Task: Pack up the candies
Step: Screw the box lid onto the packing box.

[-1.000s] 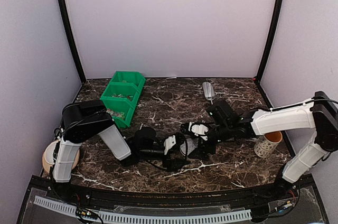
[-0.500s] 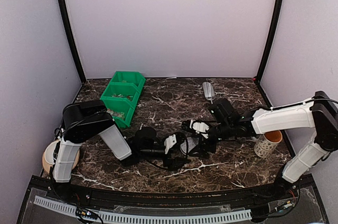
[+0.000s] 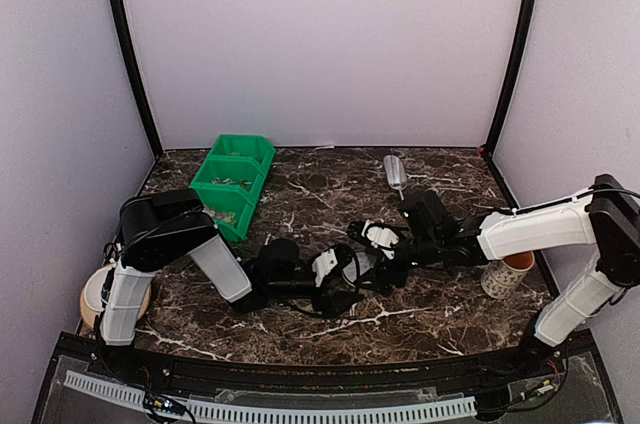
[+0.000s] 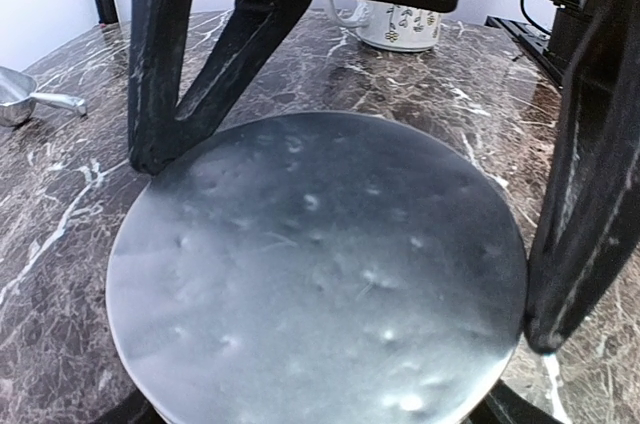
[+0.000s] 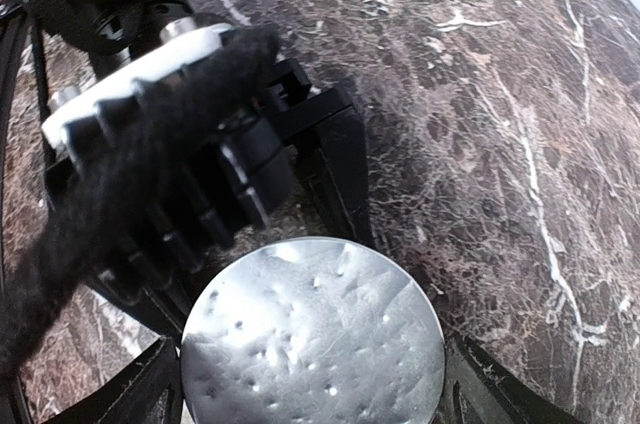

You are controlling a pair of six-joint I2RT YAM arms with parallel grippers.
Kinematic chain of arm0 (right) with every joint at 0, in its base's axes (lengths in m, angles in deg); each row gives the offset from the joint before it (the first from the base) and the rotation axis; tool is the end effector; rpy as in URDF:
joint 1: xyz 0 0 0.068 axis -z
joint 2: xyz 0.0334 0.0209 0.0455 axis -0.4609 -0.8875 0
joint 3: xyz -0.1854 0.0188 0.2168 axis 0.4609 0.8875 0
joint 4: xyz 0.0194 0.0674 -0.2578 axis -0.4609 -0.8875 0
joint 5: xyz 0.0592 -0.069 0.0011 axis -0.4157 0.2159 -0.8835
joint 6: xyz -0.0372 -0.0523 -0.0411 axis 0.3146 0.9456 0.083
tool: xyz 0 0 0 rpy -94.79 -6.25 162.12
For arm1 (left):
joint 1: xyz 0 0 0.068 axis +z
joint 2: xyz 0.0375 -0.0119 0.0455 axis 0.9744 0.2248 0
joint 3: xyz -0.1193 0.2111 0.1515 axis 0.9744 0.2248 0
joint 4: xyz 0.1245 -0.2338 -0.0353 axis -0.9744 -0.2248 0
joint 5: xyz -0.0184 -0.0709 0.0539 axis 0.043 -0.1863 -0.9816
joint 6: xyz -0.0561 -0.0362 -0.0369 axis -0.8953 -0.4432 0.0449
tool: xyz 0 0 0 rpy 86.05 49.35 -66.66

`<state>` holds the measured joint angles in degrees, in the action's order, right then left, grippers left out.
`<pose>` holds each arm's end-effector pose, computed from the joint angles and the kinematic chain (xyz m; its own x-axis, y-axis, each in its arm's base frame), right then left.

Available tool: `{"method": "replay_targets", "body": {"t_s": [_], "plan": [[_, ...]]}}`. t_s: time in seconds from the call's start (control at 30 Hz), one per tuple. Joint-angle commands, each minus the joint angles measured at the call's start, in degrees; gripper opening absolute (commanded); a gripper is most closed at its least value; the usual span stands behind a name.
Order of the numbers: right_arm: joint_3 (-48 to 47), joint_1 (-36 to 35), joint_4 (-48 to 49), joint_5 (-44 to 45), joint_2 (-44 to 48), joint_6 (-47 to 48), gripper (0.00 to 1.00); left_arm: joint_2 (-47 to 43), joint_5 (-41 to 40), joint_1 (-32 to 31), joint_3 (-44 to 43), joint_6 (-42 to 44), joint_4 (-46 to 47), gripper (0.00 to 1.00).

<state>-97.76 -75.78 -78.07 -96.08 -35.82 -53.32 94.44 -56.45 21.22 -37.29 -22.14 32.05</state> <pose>0.2027 0.2549 0.1626 -0.2198 -0.6303 -0.7446 -0.9432 0.3321 -0.0027 0.2229 -0.3671 0.0667 -0.0061 0.2336 -0.9723 0.9731 0.2253 0.0481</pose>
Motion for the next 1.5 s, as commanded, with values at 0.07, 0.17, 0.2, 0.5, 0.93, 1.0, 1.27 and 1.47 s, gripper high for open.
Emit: {"method": "replay_targets", "body": {"t_s": [0.07,0.17,0.2,0.5,0.93,1.0,1.27,1.47], "plan": [[2.43,-3.58,5.65,7.70,0.07,-7.44,0.85,4.76,-10.13,0.77,0.44,-1.43,-16.64,0.79],[2.42,-5.10,7.11,12.65,-0.61,-11.49,0.86,4.81,-11.50,0.77,-0.09,-1.82,-17.74,0.78],[2.46,-5.56,7.43,14.48,-0.87,-12.98,0.86,4.82,-11.85,0.77,-0.28,-1.91,-18.07,0.79],[1.02,-8.16,7.94,22.50,-2.33,-23.68,0.87,4.84,-13.71,0.78,-0.93,-2.28,-19.63,0.78],[2.83,-7.95,2.88,19.96,5.07,-15.54,0.97,4.83,-10.23,0.74,-0.11,-0.44,-18.63,0.79],[3.78,-7.44,1.16,19.09,7.12,-13.01,0.97,4.76,-8.91,0.77,0.40,0.29,-18.11,0.79],[6.13,-4.58,-4.45,10.17,14.13,-2.71,0.97,4.18,1.12,0.77,2.33,5.00,-16.81,0.79],[3.70,-3.60,-9.19,5.94,12.46,5.04,0.97,3.32,9.85,0.86,3.41,9.76,-18.50,0.79]]}}
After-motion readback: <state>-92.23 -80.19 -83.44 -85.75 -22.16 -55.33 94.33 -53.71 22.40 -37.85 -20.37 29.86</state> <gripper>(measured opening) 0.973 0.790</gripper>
